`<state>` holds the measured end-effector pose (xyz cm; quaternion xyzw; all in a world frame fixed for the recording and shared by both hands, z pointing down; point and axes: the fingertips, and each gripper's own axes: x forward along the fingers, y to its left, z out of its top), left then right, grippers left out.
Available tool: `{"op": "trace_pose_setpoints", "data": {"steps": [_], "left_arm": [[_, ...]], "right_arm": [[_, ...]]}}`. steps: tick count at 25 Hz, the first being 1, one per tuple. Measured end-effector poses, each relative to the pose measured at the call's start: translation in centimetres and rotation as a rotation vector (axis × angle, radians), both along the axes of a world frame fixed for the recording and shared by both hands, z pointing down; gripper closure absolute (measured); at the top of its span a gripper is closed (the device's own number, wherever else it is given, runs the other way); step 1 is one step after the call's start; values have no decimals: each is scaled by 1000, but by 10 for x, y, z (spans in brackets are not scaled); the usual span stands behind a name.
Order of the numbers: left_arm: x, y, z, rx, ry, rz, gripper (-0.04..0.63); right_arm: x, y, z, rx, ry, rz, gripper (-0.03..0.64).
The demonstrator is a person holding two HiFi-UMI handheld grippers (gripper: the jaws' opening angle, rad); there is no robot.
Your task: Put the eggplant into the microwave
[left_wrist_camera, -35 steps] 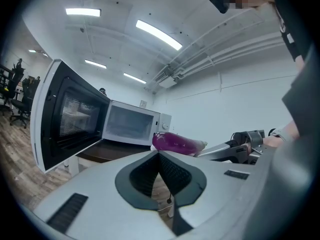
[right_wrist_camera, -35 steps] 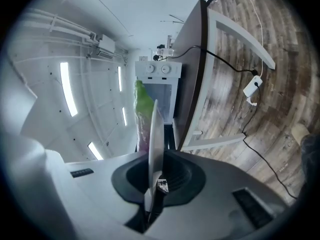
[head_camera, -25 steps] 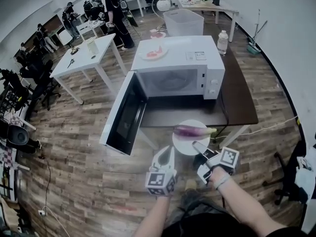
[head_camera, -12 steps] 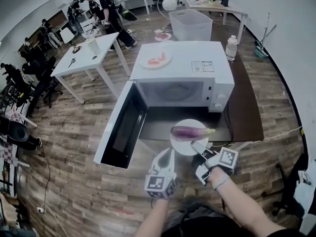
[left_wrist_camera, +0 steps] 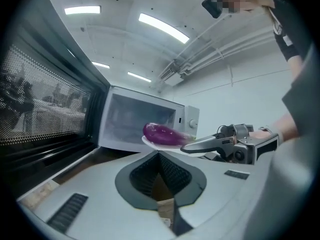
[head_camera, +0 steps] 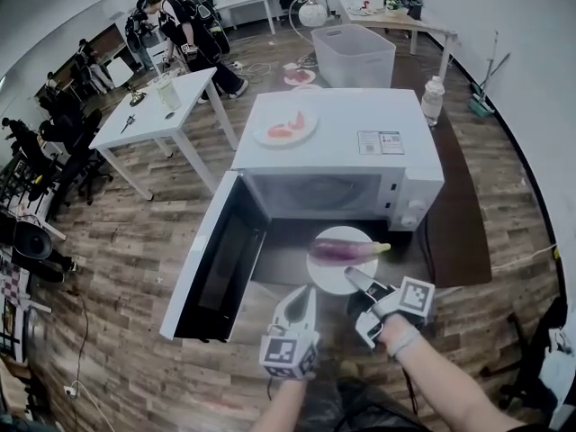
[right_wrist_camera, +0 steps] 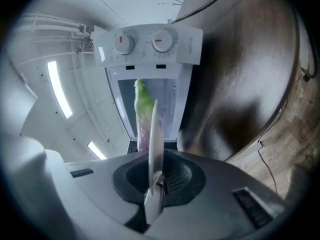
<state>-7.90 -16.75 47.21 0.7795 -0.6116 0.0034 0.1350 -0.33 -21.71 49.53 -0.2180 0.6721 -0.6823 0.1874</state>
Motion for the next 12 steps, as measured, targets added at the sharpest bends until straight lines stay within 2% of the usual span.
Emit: {"op": "trace_pose_setpoints", "data": {"steps": [5, 12], "left_arm": [[-13, -22, 13, 4, 2, -3, 595], [-13, -47, 16, 28, 6, 42, 594]], "right_arm": [[-11, -23, 11, 0, 3, 4, 598], [-24, -53, 15, 8, -8, 36, 598]]}}
